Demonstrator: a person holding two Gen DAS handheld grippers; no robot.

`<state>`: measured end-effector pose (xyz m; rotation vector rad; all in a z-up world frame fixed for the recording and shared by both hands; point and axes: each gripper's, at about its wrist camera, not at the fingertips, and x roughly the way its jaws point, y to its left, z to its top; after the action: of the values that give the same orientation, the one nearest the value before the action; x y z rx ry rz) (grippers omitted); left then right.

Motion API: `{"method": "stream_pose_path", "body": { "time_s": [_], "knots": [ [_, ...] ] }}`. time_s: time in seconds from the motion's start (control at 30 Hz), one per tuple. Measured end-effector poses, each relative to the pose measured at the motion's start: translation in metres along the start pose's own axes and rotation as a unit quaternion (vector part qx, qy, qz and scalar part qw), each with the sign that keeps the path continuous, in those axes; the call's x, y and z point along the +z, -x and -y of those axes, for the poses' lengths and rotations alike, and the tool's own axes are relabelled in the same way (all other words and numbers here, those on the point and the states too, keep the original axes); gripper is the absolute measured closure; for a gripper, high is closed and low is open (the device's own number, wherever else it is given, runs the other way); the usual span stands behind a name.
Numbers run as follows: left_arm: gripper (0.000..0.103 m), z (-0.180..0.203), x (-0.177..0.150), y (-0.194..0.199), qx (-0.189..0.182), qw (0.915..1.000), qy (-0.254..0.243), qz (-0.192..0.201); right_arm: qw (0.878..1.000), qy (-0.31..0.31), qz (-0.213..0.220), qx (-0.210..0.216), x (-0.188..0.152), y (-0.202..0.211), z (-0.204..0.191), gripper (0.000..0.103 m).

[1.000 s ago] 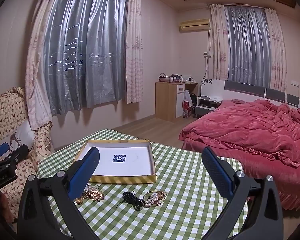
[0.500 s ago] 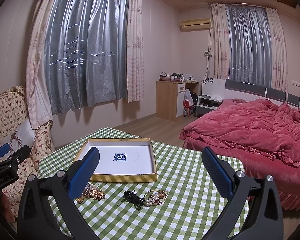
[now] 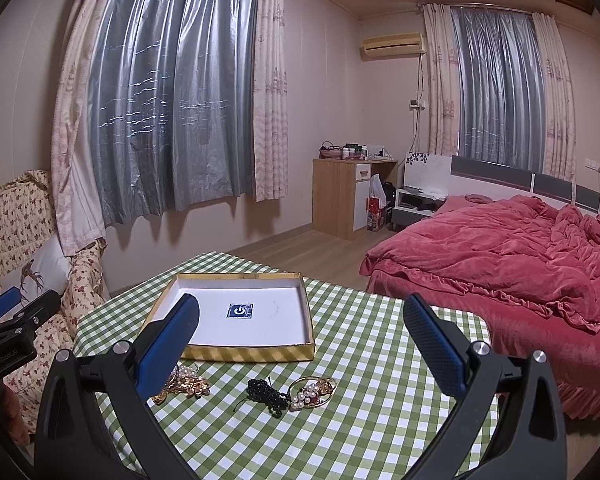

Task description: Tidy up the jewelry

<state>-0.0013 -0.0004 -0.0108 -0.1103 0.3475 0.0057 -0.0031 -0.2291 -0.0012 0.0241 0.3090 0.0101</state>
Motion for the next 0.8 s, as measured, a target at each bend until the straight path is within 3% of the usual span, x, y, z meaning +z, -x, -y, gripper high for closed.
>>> {"method": "stream_pose_path", "body": {
  "time_s": [0.8],
  "knots": [
    [0.005, -0.0014, 0.0010, -0.0002, 0.001, 1.0000, 0.001, -0.002, 1.000, 0.002, 0.003, -0.003, 0.0007, 0.0003, 0.0009, 0.103]
  ]
}}
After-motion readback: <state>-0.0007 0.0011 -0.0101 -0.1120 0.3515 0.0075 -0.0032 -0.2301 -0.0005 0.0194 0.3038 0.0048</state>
